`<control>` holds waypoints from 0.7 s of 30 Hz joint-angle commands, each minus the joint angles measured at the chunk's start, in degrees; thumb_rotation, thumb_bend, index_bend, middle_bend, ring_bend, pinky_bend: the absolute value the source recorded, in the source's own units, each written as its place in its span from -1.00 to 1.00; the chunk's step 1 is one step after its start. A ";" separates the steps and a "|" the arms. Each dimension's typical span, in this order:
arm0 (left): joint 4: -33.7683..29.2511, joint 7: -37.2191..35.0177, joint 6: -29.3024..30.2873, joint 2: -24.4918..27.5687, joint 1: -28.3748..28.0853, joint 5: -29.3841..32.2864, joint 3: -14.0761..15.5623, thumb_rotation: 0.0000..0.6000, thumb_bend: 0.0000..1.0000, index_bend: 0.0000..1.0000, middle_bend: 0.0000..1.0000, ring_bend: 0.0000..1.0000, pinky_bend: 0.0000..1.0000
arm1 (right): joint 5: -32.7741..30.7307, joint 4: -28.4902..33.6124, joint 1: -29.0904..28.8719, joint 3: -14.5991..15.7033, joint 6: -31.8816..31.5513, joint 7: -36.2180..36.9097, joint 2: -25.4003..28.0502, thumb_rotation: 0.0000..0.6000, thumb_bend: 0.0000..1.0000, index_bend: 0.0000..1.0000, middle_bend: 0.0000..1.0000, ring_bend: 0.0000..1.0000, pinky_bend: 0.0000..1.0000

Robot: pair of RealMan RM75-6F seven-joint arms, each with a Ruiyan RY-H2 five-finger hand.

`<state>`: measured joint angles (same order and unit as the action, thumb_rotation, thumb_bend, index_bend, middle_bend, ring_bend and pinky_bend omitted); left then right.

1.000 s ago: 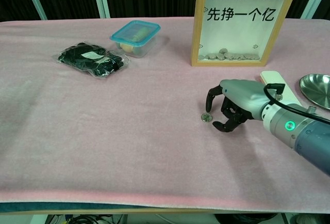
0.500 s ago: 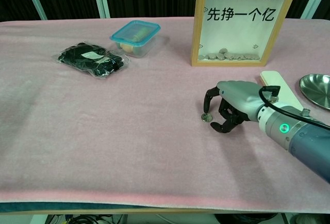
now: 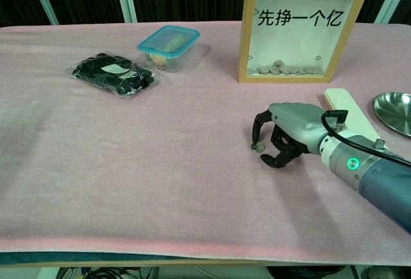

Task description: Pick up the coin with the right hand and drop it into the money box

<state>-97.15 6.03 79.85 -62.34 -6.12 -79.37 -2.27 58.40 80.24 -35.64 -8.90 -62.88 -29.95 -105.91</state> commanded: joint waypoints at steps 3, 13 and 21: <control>0.00 0.00 0.03 0.02 0.02 0.03 0.00 1.00 -0.19 -0.80 -0.90 -0.94 -1.00 | 0.03 -0.09 0.05 -0.10 0.21 0.02 -0.07 1.00 -0.39 -0.12 0.82 0.95 1.00; -0.04 0.11 0.03 0.06 0.05 0.14 0.00 1.00 -0.19 -0.80 -0.90 -0.94 -1.00 | -0.05 -1.04 0.06 -0.25 0.87 0.07 -0.50 1.00 -0.39 -0.09 0.82 0.95 1.00; -0.12 0.25 -0.10 0.12 0.02 0.27 0.02 1.00 -0.19 -0.80 -0.90 -0.94 -1.00 | -0.08 -1.88 0.13 -0.23 1.44 0.20 -0.69 1.00 -0.39 -0.09 0.82 0.96 1.00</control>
<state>-97.27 6.28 79.75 -62.23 -6.10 -79.09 -2.25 58.36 78.40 -35.53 -9.13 -61.48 -29.78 -106.58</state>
